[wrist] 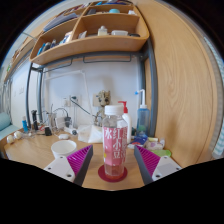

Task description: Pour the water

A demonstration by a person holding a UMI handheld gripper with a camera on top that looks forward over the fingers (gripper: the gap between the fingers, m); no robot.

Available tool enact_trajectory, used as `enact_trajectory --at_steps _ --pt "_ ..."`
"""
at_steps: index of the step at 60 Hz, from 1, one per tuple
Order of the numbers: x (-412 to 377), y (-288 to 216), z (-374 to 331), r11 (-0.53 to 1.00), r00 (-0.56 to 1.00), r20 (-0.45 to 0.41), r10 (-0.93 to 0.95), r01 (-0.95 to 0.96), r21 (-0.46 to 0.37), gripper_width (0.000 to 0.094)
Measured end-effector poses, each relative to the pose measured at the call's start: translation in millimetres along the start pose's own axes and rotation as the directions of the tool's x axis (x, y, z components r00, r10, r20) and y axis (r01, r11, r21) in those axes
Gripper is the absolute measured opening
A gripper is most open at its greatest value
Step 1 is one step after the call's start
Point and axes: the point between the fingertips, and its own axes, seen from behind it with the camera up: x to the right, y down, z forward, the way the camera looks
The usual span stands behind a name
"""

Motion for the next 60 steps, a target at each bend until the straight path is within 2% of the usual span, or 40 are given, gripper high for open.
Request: enact_trajectory --at_steps 19,43,60 --pt "-7 13 -110 1.000 0.993 -0.121 0.011 -0.014 -0.027 0.0840" --pt "-39 -22 -164 0.999 0.993 -0.121 0.007 -0.003 0.037 0.0851" --pt "-43 -22 -170 0.999 0.992 -0.123 0.013 -0.007 0.049 0.0848"
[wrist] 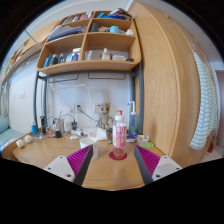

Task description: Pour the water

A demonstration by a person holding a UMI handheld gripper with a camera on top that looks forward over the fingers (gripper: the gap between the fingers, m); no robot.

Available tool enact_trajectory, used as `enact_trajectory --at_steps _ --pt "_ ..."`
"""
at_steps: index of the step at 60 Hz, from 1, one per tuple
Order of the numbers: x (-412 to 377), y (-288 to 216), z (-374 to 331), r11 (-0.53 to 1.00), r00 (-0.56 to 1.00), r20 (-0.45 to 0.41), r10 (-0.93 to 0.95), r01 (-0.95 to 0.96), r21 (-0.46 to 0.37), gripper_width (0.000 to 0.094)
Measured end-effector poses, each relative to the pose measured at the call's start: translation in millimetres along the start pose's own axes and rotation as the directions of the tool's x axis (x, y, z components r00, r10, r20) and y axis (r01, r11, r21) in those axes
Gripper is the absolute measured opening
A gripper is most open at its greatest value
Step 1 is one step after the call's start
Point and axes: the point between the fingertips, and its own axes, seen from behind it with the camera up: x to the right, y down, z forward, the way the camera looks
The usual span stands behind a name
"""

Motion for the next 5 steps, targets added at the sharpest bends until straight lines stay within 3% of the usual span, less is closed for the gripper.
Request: enact_trajectory --at_steps 5 --pt "-2.0 1.3 2.5 1.000 1.000 0.005 0.004 -0.004 -0.004 0.0845"
